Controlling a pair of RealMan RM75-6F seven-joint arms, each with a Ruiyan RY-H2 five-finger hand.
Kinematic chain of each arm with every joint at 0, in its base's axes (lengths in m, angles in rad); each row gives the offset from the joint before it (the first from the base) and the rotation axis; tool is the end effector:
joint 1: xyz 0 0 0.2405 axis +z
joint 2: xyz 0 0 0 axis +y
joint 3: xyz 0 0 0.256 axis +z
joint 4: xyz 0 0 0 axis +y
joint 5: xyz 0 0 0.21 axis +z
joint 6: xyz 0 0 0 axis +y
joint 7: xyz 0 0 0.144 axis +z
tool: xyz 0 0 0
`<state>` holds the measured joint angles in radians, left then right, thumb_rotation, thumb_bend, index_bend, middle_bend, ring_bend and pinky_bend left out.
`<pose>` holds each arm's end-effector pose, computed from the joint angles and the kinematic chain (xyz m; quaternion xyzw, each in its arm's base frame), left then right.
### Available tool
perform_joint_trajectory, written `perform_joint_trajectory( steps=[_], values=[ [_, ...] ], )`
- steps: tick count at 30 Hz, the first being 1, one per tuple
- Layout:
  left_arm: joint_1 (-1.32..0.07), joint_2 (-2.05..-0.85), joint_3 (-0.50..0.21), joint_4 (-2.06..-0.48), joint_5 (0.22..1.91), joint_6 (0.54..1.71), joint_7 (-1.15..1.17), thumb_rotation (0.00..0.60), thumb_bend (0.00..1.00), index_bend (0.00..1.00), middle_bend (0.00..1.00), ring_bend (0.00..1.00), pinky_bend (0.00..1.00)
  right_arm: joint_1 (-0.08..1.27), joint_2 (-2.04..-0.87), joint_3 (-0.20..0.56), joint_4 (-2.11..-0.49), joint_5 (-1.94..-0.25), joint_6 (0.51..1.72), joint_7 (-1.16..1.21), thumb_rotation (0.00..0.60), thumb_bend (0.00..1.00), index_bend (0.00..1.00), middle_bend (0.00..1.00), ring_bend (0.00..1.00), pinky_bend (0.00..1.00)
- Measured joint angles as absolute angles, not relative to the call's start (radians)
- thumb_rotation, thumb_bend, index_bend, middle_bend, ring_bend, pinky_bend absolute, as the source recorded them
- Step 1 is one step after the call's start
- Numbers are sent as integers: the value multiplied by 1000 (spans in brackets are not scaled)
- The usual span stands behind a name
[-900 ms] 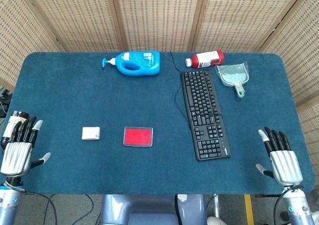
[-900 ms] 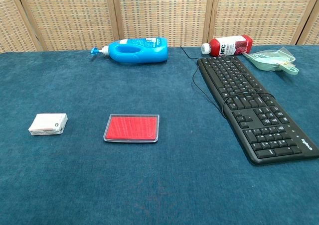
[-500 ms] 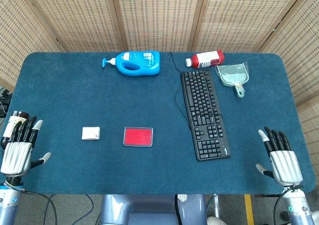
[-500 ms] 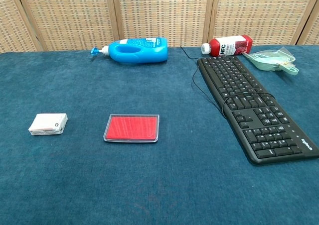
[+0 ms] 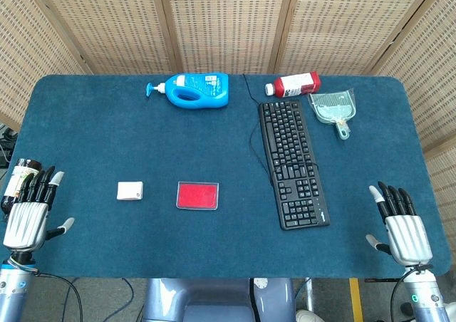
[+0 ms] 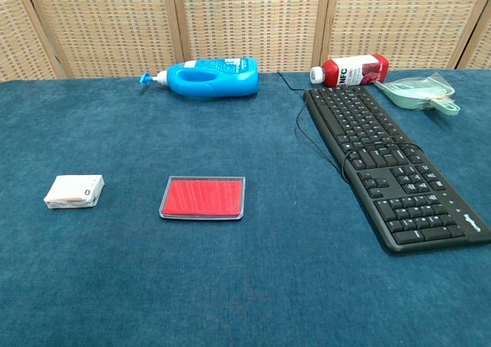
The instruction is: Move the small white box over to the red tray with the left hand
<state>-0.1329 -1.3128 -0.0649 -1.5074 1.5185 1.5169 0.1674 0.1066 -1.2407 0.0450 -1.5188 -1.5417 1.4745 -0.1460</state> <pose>-0.2973 0.1985 0.1110 -0.6113 -0.3352 -0.3955 0.5980 -0.3092 -0.1871 0.1236 0.6341 -0.3405 0.3636 0.5914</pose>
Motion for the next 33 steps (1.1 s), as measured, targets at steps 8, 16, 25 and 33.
perform_joint_trajectory(
  steps=[8, 16, 25, 33],
  values=[
    [-140, -1313, -67, -1512, 1514, 1504, 163, 600, 184, 0, 0, 0, 0, 106, -1238, 45, -1521, -1540, 1474, -141, 600, 0, 5, 0, 0, 0],
    [-191, -1316, -83, -1528, 1490, 1414, 177, 600, 194, 1, 0, 0, 0, 106, -1236, 42, -1524, -1541, 1470, -141, 600, 0, 5, 0, 0, 0],
    [-290, -1306, -123, -1586, 1403, 1248, 276, 600, 199, 80, 0, 0, 0, 107, -1233, 39, -1529, -1543, 1466, -132, 600, 0, 5, 0, 0, 0],
    [-402, -1323, -166, -1612, 1240, 1070, 377, 600, 206, 187, 0, 0, 0, 108, -1229, 39, -1530, -1542, 1461, -121, 600, 0, 5, 0, 0, 0]
  ],
)
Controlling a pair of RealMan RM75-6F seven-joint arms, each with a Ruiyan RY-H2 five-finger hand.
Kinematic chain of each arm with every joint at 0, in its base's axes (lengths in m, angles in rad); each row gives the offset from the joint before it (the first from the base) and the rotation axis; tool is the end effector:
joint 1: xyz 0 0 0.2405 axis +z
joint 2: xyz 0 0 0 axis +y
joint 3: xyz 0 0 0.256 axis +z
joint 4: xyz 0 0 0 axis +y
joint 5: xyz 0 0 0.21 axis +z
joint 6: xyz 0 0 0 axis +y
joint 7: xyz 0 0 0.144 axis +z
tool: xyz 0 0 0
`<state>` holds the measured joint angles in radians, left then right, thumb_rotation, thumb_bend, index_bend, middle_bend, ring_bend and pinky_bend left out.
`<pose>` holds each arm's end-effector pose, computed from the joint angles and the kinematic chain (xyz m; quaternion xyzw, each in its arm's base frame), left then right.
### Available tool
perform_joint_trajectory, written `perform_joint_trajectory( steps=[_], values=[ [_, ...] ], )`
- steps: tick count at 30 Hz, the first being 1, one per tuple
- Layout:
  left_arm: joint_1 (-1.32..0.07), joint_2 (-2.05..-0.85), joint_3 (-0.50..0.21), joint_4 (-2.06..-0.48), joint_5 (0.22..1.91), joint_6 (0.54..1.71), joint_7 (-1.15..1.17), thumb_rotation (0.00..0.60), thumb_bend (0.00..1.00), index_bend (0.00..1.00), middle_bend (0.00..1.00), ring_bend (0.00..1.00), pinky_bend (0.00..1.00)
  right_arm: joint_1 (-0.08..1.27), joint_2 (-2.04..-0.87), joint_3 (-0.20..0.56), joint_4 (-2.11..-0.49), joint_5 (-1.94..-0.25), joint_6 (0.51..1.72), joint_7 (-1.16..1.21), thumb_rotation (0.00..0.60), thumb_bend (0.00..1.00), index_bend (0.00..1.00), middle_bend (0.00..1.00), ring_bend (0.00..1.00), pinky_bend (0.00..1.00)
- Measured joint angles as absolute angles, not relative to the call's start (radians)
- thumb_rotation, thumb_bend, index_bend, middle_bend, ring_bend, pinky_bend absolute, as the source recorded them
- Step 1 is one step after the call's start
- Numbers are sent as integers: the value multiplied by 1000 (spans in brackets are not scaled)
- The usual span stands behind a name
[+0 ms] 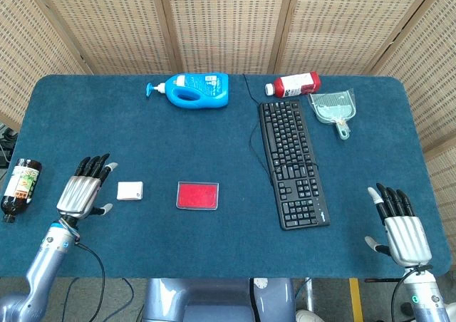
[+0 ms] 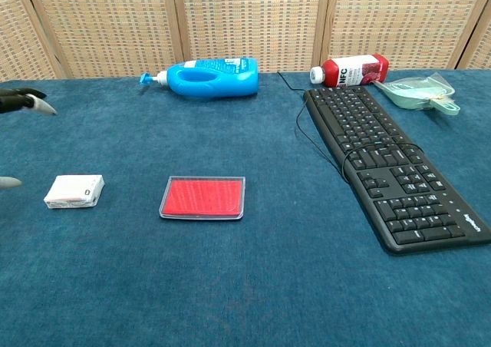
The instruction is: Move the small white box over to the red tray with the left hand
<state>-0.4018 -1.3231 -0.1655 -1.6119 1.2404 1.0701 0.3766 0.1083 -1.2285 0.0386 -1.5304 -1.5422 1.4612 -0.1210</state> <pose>-0.2486 0.2839 0.0613 -0.6987 -0.3848 -0.3111 0.5167 -0.3090 -0.1862 0.1239 0.6348 -0.3526 0.3657 0.5822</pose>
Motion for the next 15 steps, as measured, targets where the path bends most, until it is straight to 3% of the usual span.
perform_joint_trajectory(
  steps=[15],
  values=[
    [-548, -1441, -184, -1528, 988, 967, 567, 600, 213, 225, 0, 0, 0, 108, -1213, 46, -1531, -1537, 1465, -80, 600, 0, 6, 0, 0, 0]
  ],
)
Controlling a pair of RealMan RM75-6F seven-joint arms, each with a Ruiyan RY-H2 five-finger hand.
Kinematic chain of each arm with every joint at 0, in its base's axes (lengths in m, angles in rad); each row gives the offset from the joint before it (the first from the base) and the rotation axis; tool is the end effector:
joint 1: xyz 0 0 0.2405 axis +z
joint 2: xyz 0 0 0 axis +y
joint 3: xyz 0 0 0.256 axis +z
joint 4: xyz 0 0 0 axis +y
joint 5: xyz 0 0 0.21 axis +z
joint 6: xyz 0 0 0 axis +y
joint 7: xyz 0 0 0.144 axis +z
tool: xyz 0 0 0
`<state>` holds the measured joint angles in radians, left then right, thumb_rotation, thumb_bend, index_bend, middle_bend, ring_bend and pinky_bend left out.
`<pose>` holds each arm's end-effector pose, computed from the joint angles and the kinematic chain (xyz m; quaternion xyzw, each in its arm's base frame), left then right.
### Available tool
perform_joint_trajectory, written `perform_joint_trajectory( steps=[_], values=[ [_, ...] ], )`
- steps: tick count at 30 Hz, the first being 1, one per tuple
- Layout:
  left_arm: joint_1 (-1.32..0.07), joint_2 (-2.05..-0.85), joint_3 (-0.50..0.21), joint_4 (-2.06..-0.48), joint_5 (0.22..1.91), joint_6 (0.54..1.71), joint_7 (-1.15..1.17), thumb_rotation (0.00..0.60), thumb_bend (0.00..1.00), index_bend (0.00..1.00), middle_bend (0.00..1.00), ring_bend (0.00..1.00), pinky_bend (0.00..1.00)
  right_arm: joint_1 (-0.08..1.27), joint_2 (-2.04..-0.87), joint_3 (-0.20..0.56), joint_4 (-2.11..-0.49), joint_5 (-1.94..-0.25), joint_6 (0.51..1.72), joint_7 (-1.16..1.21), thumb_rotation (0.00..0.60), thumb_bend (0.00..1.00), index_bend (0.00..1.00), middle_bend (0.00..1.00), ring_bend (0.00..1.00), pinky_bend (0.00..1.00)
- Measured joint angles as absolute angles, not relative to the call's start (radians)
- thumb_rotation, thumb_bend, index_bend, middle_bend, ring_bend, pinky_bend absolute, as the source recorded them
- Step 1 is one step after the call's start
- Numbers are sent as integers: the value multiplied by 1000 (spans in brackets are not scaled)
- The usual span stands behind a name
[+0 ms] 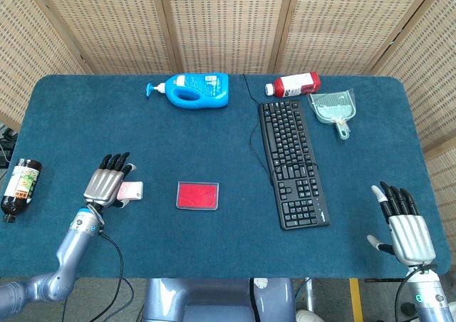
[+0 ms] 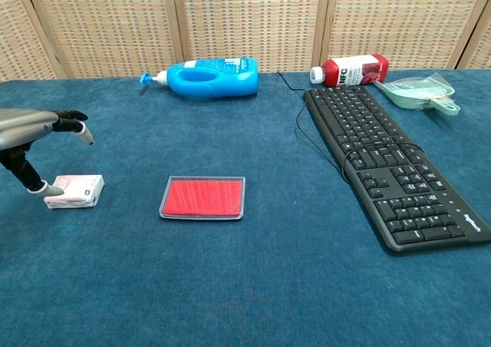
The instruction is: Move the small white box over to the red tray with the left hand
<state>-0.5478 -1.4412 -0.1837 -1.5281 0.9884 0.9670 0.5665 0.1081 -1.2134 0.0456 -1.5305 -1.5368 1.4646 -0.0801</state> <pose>-0.2336 0.3183 0.0201 -0.7192 -0.3959 -0.2511 0.5128 -0.3107 -0.1878 0.1306 0.6259 -0.3595 0.3753 0.5815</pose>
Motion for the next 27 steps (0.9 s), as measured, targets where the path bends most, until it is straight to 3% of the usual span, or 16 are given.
perform_joint_trajectory(
  steps=[18, 27],
  values=[
    [-584, -1508, -139, -1404, 892, 944, 550, 600, 221, 284, 0, 0, 0, 107, -1212, 43, -1528, -1541, 1467, -72, 600, 0, 6, 0, 0, 0],
    [-602, -1549, -128, -1371, 883, 943, 548, 600, 344, 482, 0, 0, 0, 107, -1212, 43, -1527, -1541, 1466, -69, 600, 0, 6, 0, 0, 0]
  ],
)
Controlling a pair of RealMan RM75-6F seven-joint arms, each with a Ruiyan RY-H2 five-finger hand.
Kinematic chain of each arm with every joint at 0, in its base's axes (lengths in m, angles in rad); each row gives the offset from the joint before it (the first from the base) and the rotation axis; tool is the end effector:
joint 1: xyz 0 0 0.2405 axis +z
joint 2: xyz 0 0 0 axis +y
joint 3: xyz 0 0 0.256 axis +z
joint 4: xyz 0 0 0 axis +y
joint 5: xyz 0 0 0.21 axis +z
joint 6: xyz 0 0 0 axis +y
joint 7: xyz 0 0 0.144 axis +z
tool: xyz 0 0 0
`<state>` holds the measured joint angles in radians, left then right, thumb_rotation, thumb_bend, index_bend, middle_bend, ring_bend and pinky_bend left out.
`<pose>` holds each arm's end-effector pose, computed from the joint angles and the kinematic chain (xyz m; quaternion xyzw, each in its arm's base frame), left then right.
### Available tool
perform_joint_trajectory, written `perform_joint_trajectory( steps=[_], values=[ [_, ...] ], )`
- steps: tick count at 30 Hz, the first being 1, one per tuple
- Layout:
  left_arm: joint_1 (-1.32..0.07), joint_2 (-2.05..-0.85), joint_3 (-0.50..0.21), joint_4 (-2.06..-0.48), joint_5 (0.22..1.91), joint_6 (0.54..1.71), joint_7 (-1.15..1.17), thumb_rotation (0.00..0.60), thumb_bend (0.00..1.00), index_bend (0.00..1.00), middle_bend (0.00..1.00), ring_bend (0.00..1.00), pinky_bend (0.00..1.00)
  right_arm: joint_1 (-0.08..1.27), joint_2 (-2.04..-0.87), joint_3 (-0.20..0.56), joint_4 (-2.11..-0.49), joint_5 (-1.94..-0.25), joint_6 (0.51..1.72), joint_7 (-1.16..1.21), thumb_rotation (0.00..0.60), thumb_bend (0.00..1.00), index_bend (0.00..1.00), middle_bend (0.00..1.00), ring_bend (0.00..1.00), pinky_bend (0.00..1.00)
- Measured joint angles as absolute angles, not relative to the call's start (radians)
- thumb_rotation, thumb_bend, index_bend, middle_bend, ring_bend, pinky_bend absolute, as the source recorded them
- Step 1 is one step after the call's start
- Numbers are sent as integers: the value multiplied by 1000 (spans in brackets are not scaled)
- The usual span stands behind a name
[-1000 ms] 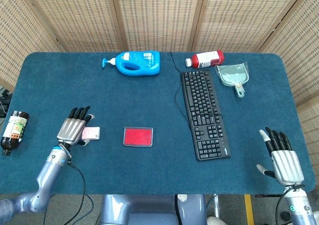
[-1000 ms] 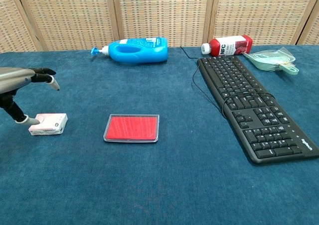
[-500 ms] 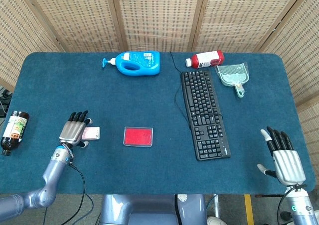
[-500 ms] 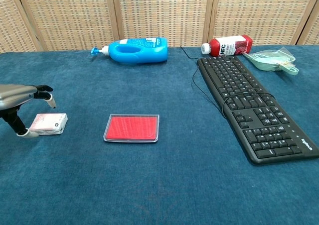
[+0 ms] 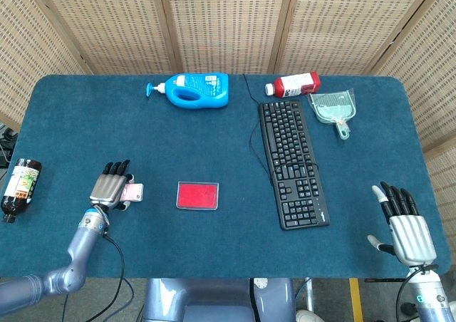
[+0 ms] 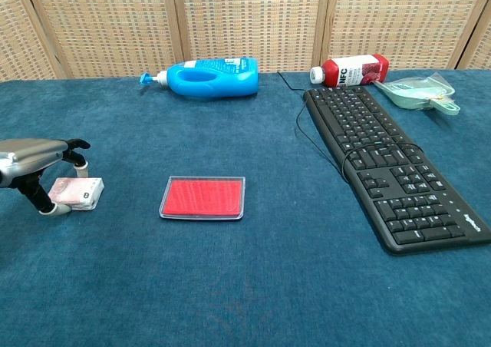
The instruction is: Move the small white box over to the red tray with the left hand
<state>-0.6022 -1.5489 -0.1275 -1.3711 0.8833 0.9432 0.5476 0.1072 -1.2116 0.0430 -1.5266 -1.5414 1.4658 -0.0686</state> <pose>-0.2531 0.3247 -0.0113 -0.7134 -0.4235 -0.2135 0.5159 -0.3114 -0.1871 0.1311 0.6262 -0.3609 0.3770 0.5792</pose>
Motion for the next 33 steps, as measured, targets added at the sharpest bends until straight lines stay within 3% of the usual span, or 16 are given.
perform_joint_trajectory(
  steps=[7, 21, 33],
  values=[
    [-595, -1543, -127, -1408, 899, 974, 526, 600, 350, 525, 0, 0, 0, 106, -1211, 42, -1525, -1545, 1470, -64, 600, 0, 6, 0, 0, 0],
    [-557, -1478, -100, -1666, 919, 1086, 561, 600, 350, 512, 0, 0, 0, 104, -1212, 40, -1528, -1548, 1472, -70, 600, 0, 6, 0, 0, 0],
    [-602, -1624, -80, -1770, 850, 1165, 755, 600, 348, 509, 0, 0, 0, 103, -1200, 44, -1531, -1547, 1478, -40, 600, 0, 5, 0, 0, 0]
  ],
)
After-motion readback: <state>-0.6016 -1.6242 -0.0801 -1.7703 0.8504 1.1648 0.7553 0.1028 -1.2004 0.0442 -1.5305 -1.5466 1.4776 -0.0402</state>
